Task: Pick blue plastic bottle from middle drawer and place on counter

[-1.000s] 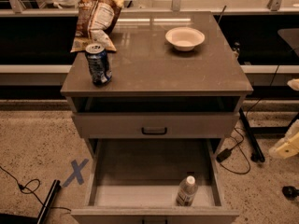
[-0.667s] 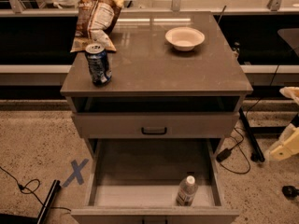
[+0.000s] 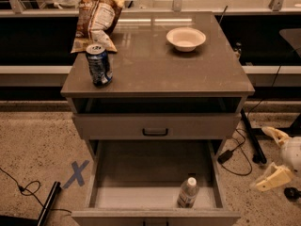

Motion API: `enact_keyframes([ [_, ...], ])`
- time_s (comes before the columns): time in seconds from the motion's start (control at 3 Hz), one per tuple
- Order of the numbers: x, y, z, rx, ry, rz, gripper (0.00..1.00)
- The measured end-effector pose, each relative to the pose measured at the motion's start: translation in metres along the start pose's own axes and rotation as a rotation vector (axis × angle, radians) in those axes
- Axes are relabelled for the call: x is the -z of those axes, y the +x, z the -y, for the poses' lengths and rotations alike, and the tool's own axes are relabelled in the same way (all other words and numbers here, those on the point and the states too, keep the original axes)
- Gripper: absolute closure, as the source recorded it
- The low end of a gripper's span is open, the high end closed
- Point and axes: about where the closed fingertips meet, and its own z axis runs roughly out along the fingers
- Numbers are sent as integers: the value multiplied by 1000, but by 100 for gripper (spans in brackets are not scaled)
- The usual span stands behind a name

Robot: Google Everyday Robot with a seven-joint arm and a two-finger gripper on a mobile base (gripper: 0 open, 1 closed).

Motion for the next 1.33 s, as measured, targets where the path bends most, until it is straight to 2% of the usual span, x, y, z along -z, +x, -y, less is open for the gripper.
enact_keyframes([
  [0.33, -22, 23, -7, 39, 10, 99, 0],
  [0.67, -25, 24, -9, 59, 5, 100, 0],
  [1.0, -52, 28, -23, 40, -35, 161, 0],
  [1.33, -91, 39, -59, -3, -79, 246, 0],
])
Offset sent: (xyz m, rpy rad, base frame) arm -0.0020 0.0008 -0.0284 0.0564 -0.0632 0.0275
